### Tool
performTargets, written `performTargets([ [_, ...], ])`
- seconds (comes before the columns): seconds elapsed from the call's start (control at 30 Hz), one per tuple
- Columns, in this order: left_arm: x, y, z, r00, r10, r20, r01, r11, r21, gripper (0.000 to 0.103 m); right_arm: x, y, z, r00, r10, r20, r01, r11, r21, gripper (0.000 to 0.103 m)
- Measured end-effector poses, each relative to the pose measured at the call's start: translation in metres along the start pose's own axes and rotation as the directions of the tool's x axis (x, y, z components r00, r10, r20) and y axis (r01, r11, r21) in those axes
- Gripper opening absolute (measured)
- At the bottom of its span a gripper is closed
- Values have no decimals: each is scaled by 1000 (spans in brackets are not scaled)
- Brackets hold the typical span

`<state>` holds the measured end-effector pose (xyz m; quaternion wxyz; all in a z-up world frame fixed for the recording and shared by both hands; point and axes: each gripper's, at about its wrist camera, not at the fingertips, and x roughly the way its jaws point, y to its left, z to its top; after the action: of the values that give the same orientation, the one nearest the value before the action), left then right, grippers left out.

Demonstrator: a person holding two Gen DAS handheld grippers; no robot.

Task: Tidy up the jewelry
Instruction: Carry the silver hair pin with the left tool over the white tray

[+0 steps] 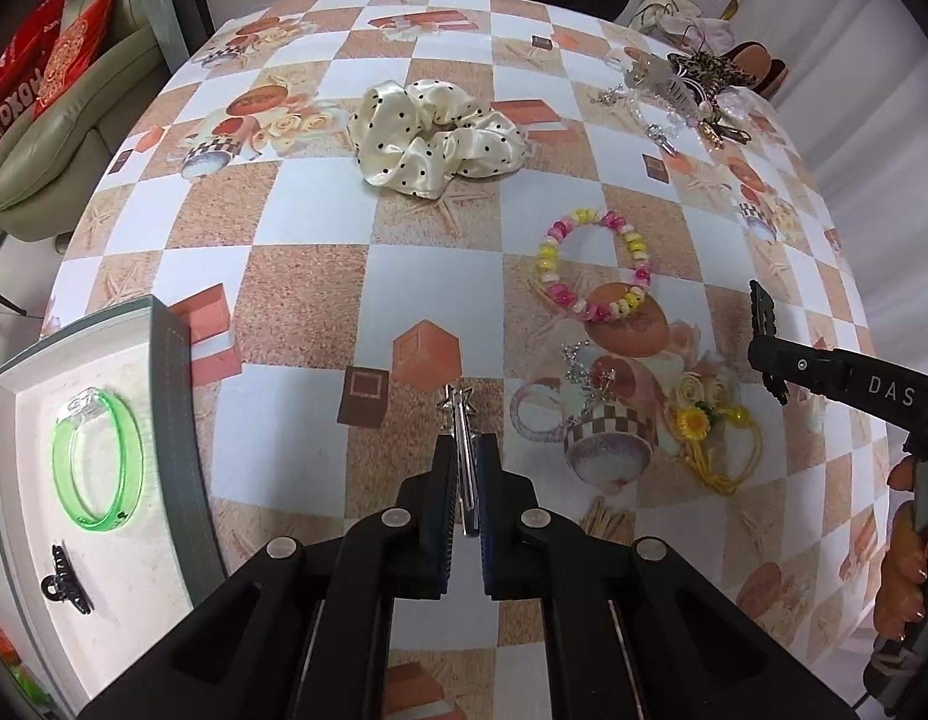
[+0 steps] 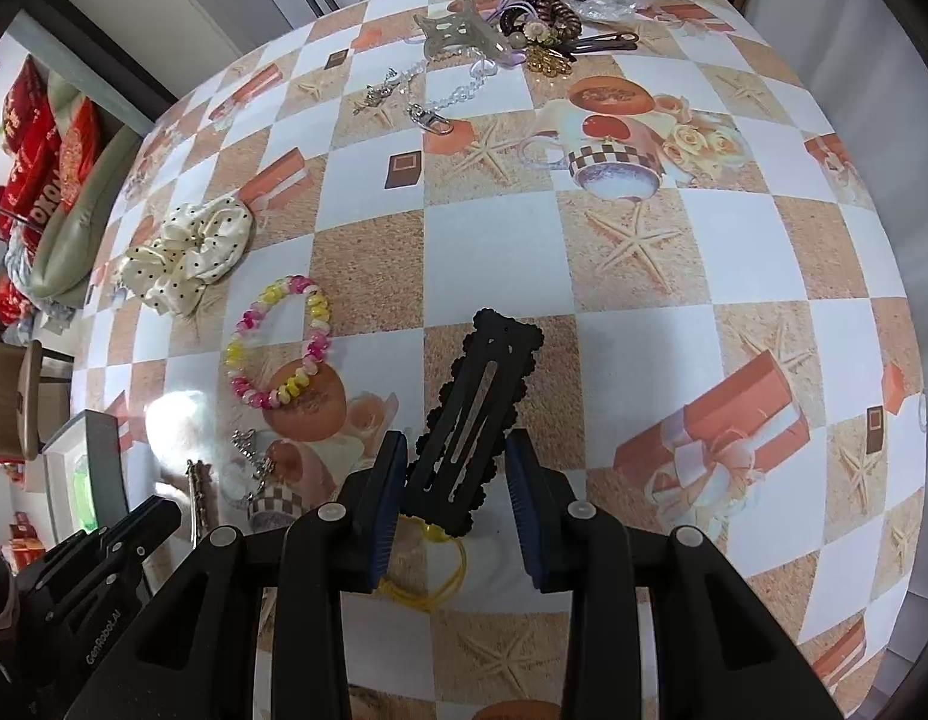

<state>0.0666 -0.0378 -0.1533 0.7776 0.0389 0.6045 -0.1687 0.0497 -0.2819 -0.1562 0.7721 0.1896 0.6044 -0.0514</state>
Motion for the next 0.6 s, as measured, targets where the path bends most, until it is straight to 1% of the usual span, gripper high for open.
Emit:
performTargets([
  [0.1,-4,5,-2,1000,-1,-2,1,1000,-15,12,-4,4,-5,1000,5,-1,-5,1000,-6,36],
  [0.17,-2,5,-3,1000,28,-10,-28,999,-18,12,-3,7,-5,1000,10,-4,-10,1000,-11,36],
  [0.23,-1,4,-4,997,78,-10,-78,997,-16,12,-1,10,-5,1000,15,-9,-16,1000,-13,36],
  [0.3,1,4,-4,996,89,-20,-90,996,-28,12,-1,12,-5,1000,23,-13,-23,1000,-15,36],
  [0.33,1,4,-4,996,86,-20,-86,996,-30,17,-2,12,-7,1000,25,-13,-26,1000,-14,36],
  [0.37,1,4,-5,996,87,-18,-88,996,-29,30,-2,13,-7,1000,29,-13,-29,999,-13,36],
  [0.4,2,4,-5,995,96,-20,-96,995,-25,86,-3,13,-7,999,32,-12,-32,999,-14,36],
  [0.43,1,4,-5,993,114,-21,-115,993,-23,103,-3,14,-7,999,33,-12,-33,999,-15,36],
  [0.47,-3,2,-6,989,148,14,-147,989,-19,103,-4,14,-7,999,34,-11,-34,999,-16,36],
  [0.53,1,0,-6,989,146,7,-146,989,-1,103,-5,14,-7,999,36,-10,-36,999,-16,36],
  [0.6,9,0,-7,988,152,-11,-152,988,-6,103,-5,12,-7,999,37,-9,-38,999,-14,36],
])
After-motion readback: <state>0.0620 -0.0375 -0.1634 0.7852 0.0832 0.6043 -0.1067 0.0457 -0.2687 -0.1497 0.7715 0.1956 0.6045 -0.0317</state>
